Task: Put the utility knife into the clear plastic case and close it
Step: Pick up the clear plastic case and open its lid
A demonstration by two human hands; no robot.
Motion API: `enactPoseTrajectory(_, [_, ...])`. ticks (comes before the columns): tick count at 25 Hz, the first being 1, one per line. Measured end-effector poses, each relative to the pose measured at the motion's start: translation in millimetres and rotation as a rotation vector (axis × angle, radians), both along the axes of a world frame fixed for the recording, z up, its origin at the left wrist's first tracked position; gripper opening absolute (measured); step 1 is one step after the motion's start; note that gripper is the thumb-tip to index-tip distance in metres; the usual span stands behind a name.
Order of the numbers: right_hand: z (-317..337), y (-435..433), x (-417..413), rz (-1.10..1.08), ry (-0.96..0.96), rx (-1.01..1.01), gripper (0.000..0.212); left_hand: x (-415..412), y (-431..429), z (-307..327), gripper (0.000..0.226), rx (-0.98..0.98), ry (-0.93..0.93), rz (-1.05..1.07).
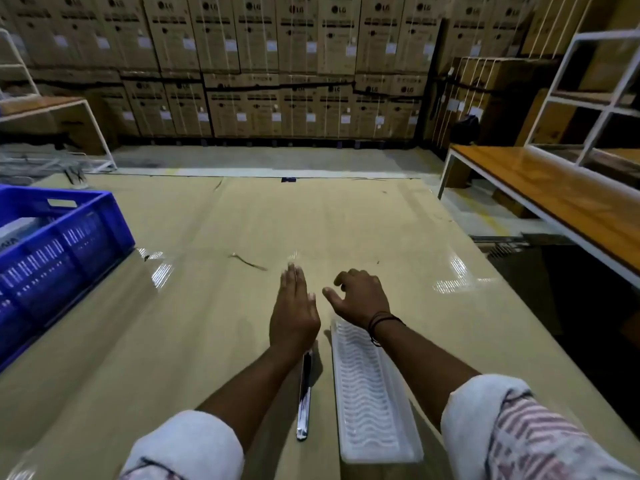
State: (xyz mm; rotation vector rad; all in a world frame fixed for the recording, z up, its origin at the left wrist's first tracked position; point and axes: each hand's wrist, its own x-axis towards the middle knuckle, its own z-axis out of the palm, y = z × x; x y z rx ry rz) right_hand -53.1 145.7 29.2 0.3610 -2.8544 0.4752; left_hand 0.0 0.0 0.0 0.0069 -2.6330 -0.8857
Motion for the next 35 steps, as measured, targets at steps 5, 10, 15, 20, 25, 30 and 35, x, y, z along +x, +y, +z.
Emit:
enactPoseTrajectory(5, [-16.3, -1.1, 3.9, -0.027, -0.125, -0.096, 0.036, 17.5, 27.0, -12.7, 0.039, 0.314, -0.132, 0.075])
enactPoseTrajectory(10, [-23.3, -3.0, 2.0, -0.059, -0.178, -0.163, 0.036, 20.0, 34.7, -13.3, 0.035, 0.557, -0.264, 0.039])
enactPoseTrajectory(15, [-25.6, -8.0, -2.2, -0.099, -0.2, -0.188, 0.029, 22.2, 33.3, -18.3, 0.031, 0.621, -0.341, 0.023])
enactPoseTrajectory(20, [-25.2, -11.4, -1.8, -0.107, -0.167, -0.207, 0.018, 23.0, 31.5, -17.5, 0.026, 0.628, -0.374, 0.004])
enactPoseTrajectory(25, [-23.9, -9.4, -3.2, -0.133, -0.099, -0.365, 0.015, 22.9, 33.3, -18.7, 0.029, 0.668, -0.377, -0.002])
enactPoseTrajectory(30, [-25.6, -9.4, -4.8, -0.104, -0.156, -0.332, 0.024, 22.8, 34.5, -18.1, 0.033, 0.73, -0.381, 0.012])
enactPoseTrajectory(35, [-22.4, 15.5, -9.6, -0.313, 0.008, -0.289, 0.028, 11.0, 40.2, -11.1, 0.032, 0.667, -0.281, 0.099])
